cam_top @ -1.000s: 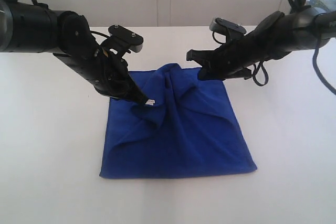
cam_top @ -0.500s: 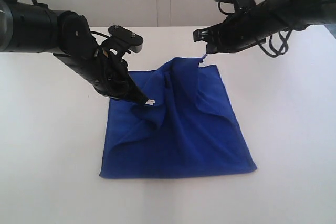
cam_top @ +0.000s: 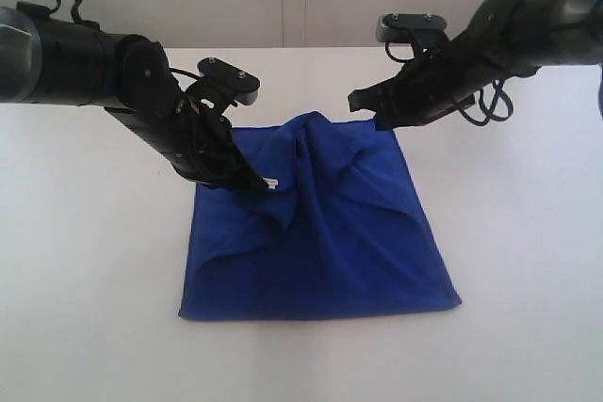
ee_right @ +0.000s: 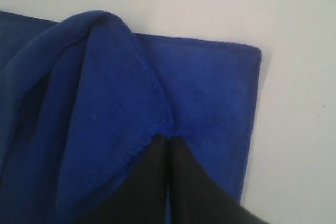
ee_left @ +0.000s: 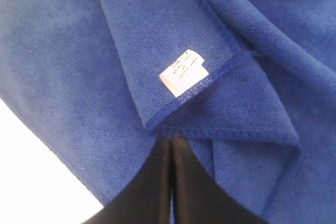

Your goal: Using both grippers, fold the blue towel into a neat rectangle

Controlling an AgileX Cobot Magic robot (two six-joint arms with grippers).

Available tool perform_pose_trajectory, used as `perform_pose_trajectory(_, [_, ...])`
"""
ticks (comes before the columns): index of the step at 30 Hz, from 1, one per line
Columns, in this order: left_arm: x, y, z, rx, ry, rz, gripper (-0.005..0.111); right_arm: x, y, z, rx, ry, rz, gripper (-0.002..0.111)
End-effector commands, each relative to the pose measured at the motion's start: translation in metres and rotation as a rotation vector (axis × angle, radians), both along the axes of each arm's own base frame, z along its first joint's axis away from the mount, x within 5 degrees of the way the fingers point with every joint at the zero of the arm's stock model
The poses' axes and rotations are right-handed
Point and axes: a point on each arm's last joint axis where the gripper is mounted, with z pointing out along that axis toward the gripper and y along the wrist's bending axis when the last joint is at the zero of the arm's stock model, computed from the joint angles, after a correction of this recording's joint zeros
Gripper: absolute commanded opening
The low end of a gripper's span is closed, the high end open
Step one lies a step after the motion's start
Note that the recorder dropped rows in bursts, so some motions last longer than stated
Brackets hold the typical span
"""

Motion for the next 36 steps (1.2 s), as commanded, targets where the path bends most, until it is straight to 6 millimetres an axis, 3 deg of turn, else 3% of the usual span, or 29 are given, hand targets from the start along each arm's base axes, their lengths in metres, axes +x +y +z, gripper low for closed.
perform_pose_trajectory(1, [0.000, -0.001, 0.001, -0.013, 0.007, 0.012, 0.000, 0.005, 0.000, -0.012, 0.057, 0.030, -0.114, 0.008])
perform_pose_trajectory(7, [0.001, -0.002, 0.002, -0.018, -0.004, 0.014, 0.000, 0.008, 0.005, -0.027, 0.153, 0.072, -0.191, 0.029])
perform_pose_trajectory(17, [0.002, -0.002, 0.002, -0.022, -0.011, 0.016, 0.000, 0.012, 0.007, -0.044, 0.205, 0.101, -0.246, 0.030])
perform_pose_trajectory(36, [0.002, -0.002, 0.002, -0.021, -0.012, 0.014, 0.000, 0.018, 0.022, -0.047, 0.202, 0.072, -0.207, 0.027])
